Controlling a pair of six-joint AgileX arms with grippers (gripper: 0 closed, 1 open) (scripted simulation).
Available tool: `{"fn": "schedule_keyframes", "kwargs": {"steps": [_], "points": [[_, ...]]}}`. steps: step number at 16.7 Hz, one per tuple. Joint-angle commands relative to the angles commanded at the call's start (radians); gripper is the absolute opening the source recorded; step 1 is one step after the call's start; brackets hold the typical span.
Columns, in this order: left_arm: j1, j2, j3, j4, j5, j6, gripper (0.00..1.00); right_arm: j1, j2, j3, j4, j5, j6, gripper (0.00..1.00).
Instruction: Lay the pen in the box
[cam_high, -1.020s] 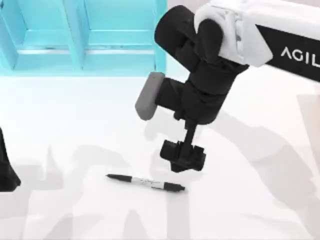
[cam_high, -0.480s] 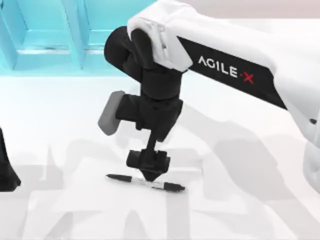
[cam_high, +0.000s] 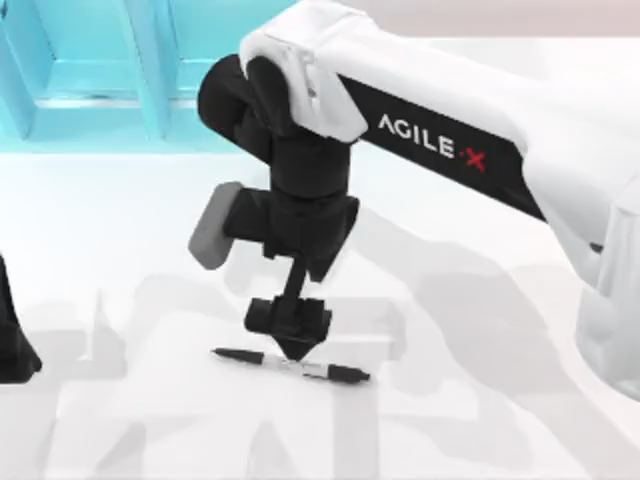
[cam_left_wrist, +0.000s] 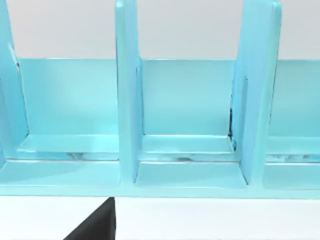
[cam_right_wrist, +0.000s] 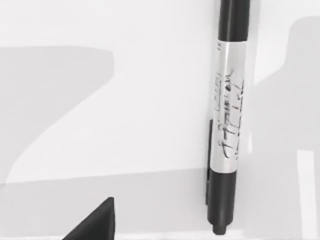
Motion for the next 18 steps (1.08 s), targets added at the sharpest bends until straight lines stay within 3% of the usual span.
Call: {"fn": "schedule_keyframes", "kwargs": {"steps": [6, 14, 18], "points": [[0.000, 0.000, 0.000, 0.000, 0.000, 0.000, 1.00, 0.000, 0.000, -0.037, 0.038, -0.001, 0.002, 1.00], [0.000, 0.000, 0.000, 0.000, 0.000, 0.000, 1.00, 0.031, 0.019, -0.312, 0.339, -0.003, 0.032, 1.00], [0.000, 0.000, 0.000, 0.000, 0.000, 0.000, 1.00, 0.036, 0.022, -0.354, 0.382, -0.003, 0.036, 1.00]]}}
